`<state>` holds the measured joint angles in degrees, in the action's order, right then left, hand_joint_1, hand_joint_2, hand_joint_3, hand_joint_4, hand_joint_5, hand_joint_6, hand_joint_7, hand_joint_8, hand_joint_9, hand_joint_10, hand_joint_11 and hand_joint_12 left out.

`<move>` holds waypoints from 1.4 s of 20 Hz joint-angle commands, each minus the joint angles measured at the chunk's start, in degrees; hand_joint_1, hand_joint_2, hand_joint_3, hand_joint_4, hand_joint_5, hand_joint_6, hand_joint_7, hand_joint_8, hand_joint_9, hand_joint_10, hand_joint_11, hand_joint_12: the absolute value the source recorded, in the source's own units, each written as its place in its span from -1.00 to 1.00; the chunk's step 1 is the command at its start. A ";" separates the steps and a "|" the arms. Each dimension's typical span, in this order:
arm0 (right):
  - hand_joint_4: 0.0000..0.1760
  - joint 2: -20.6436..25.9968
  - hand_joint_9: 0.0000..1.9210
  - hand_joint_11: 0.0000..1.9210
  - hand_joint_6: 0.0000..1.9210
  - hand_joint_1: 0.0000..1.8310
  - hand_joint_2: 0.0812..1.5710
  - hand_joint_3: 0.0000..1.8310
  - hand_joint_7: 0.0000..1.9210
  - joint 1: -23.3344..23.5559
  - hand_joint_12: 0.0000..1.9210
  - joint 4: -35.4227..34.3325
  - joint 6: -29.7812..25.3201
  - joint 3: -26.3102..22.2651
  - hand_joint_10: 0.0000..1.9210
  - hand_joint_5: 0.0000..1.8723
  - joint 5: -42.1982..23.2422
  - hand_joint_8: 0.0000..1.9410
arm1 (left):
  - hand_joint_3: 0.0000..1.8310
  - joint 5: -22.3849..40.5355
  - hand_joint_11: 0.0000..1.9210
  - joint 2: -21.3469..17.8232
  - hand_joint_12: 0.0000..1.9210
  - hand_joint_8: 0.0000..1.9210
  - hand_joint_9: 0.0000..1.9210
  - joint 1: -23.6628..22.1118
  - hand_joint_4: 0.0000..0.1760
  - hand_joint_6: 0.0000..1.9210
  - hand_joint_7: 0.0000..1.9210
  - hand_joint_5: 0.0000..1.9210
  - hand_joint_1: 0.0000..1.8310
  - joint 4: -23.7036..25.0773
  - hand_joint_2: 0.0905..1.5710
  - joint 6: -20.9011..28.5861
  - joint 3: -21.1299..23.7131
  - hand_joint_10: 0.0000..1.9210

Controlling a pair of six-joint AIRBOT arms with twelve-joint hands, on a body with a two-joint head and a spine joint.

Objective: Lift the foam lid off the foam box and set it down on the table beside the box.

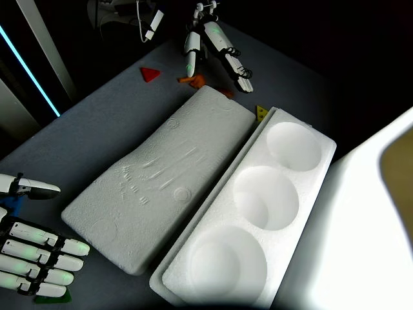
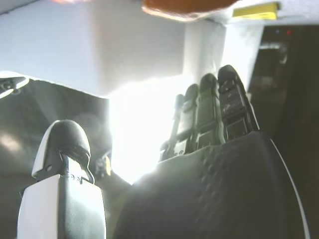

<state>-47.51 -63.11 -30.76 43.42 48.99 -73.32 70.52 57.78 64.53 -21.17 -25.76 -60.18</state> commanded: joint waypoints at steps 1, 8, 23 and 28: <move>-1.00 1.68 -1.00 -1.00 -1.00 -0.66 0.50 -1.00 -1.00 -0.03 -1.00 0.90 0.13 -0.26 -1.00 -1.00 -9.79 -1.00 | -1.00 10.09 -1.00 -1.43 -1.00 -1.00 -1.00 -0.35 -1.00 -1.00 -1.00 -1.00 -0.65 0.62 0.38 -0.47 0.48 -1.00; -1.00 5.75 -1.00 -1.00 -1.00 -0.69 0.55 -0.99 -1.00 4.03 -1.00 8.48 3.45 -1.12 -1.00 -1.00 -12.34 -1.00 | -1.00 13.30 -1.00 -6.05 -1.00 -1.00 -1.00 -4.42 -0.80 -1.00 -1.00 -1.00 -0.66 5.61 0.37 -3.37 1.24 -1.00; -1.00 1.73 -1.00 -1.00 -1.00 -0.70 0.63 -1.00 -1.00 23.00 0.30 24.66 5.67 4.89 -1.00 -1.00 6.41 -1.00 | -0.99 -6.02 -1.00 -1.44 -1.00 -1.00 -1.00 -27.46 -0.88 -1.00 -1.00 -1.00 -0.63 27.70 0.46 -1.30 -6.86 -1.00; -1.00 0.39 -1.00 -1.00 -1.00 -0.71 0.63 -1.00 -1.00 24.59 0.23 25.89 5.67 5.78 -1.00 -1.00 7.94 -1.00 | -1.00 -7.35 -0.96 -0.33 -0.98 -1.00 -1.00 -29.24 -0.05 -1.00 -1.00 -1.00 -0.65 29.16 0.45 -0.52 -7.79 -1.00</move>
<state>-47.79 -39.29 -4.36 49.17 54.46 -58.35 56.10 57.43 36.05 9.58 -26.68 -67.85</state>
